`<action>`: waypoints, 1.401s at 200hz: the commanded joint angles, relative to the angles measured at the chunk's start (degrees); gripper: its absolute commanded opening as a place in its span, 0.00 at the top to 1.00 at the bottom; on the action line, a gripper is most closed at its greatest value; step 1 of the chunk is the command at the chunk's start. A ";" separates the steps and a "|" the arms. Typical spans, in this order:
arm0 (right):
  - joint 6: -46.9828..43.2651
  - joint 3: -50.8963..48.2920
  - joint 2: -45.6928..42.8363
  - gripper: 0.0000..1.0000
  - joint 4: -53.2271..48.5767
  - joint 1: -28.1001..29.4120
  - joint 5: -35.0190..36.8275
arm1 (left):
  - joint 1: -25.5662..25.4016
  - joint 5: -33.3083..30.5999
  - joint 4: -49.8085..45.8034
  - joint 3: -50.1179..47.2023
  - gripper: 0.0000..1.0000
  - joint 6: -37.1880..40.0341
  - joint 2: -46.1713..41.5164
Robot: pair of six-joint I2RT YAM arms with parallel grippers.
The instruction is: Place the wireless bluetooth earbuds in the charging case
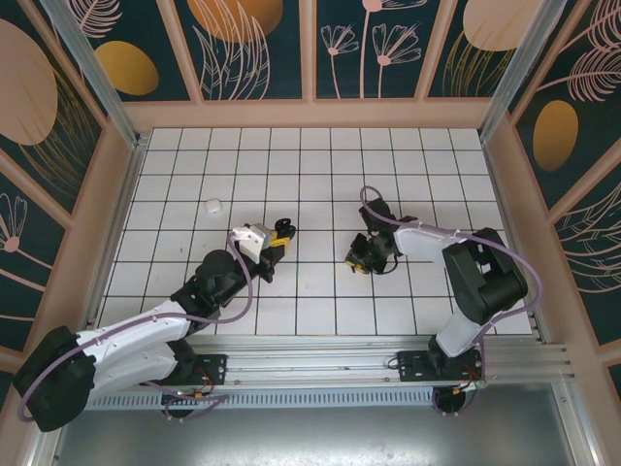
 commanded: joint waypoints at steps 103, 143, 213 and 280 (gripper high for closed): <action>-6.75 5.98 -7.16 0.62 -7.90 -0.01 5.53 | 0.26 -0.76 0.91 -0.38 1.00 2.35 -1.18; -22.54 7.13 -14.58 0.62 -9.40 -2.26 3.77 | 0.28 2.37 1.08 0.48 1.00 2.44 -1.16; -36.11 -3.11 -13.56 0.63 0.03 -5.76 -2.70 | 0.17 6.90 2.96 2.43 1.00 0.33 2.93; -36.47 -7.31 -10.78 0.63 5.52 -5.09 -3.40 | 0.24 8.09 3.84 4.44 1.00 -0.20 6.84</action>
